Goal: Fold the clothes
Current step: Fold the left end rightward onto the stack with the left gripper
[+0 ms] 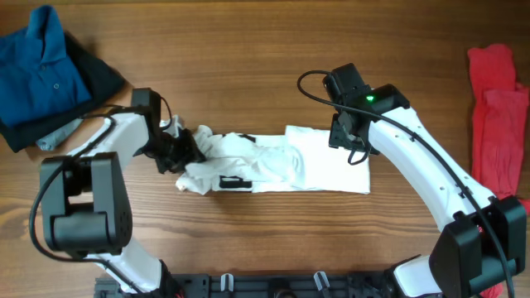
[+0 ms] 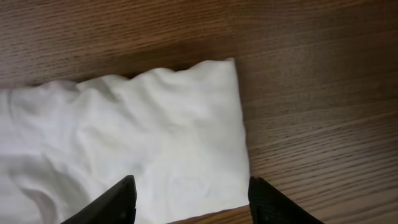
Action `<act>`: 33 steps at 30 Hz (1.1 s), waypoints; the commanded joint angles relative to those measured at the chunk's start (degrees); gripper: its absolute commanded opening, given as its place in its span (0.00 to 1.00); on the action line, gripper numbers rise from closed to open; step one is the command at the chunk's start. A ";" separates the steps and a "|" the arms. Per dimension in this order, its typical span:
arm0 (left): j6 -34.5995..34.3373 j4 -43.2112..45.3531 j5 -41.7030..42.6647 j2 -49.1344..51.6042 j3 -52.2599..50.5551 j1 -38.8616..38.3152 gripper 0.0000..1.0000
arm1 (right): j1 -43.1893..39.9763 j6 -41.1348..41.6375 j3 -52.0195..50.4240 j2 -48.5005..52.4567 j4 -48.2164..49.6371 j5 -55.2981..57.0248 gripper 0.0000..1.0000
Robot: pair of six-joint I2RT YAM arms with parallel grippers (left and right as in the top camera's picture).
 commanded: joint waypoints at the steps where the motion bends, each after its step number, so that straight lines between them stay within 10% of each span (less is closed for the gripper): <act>1: 1.46 1.66 -1.20 5.81 -3.19 -0.92 0.04 | -0.28 0.15 0.79 -0.33 -0.15 1.42 0.58; 21: 1.20 -15.72 -14.32 -0.15 24.11 19.82 0.04 | -6.54 -5.77 0.79 -0.28 0.61 0.17 0.69; 33: 1.18 -31.78 -14.12 -0.98 40.61 7.32 0.04 | -9.51 -7.56 0.79 -0.28 1.84 -0.15 0.69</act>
